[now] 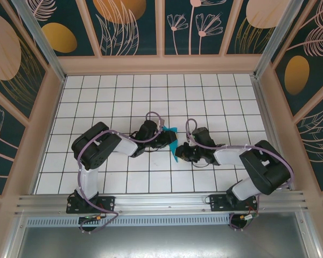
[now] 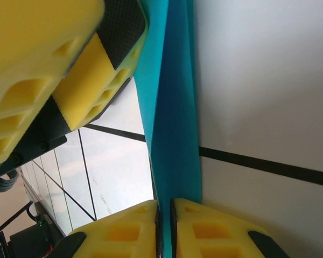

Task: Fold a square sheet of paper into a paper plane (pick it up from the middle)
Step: Fold the wing for the fifth time at the center of the table.

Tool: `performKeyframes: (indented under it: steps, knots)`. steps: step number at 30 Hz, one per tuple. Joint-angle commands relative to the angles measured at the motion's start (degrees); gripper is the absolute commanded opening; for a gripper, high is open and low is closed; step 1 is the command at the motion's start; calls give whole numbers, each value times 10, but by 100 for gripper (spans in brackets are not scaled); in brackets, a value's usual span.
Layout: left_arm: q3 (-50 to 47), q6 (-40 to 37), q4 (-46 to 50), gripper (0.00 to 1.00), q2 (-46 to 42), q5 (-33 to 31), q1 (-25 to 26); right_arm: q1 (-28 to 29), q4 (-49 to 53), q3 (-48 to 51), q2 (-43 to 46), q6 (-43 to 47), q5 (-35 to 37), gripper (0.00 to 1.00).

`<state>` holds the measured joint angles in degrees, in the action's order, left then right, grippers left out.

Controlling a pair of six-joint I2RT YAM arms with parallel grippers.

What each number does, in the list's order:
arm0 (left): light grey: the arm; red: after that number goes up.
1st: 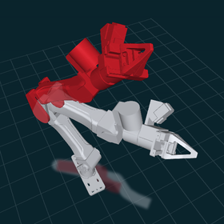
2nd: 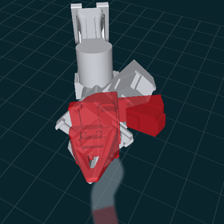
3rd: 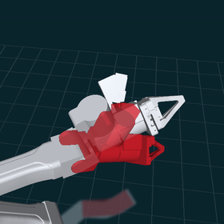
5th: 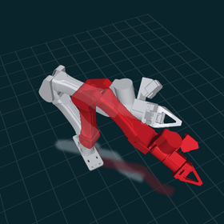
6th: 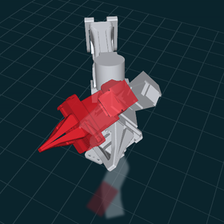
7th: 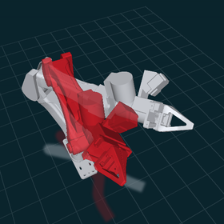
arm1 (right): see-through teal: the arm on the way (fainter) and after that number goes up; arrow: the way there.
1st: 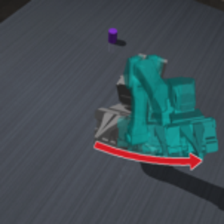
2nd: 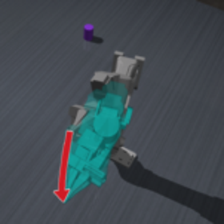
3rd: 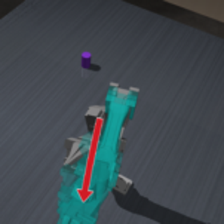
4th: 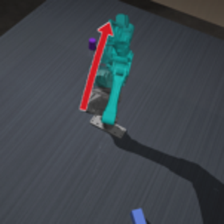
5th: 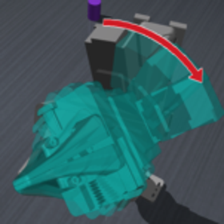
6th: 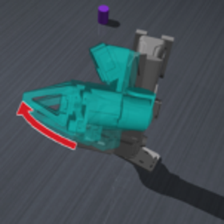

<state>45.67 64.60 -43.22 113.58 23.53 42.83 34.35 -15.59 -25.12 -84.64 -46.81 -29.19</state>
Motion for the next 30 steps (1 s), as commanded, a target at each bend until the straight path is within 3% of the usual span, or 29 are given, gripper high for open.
performKeyframes:
  steps: [1, 7, 15, 22, 30]
  knots:
    - [-1, -6, 41, 38, 20, -1, 2, 4, 26, 7, 20, 2, 0, 17]
    - [-1, -6, 41, 38, 20, 1, 2, 5, 14, 19, 14, -5, -7, 10]
    - [0, -3, 41, 38, 23, 0, 2, 16, 28, 28, -30, -3, -4, 10]
    - [0, -3, 43, 37, 23, -1, 2, 46, 111, 0, -49, 12, 63, 10]
    - [-1, -6, 47, 37, 22, -1, 2, 48, 147, -20, 31, 13, 107, 17]
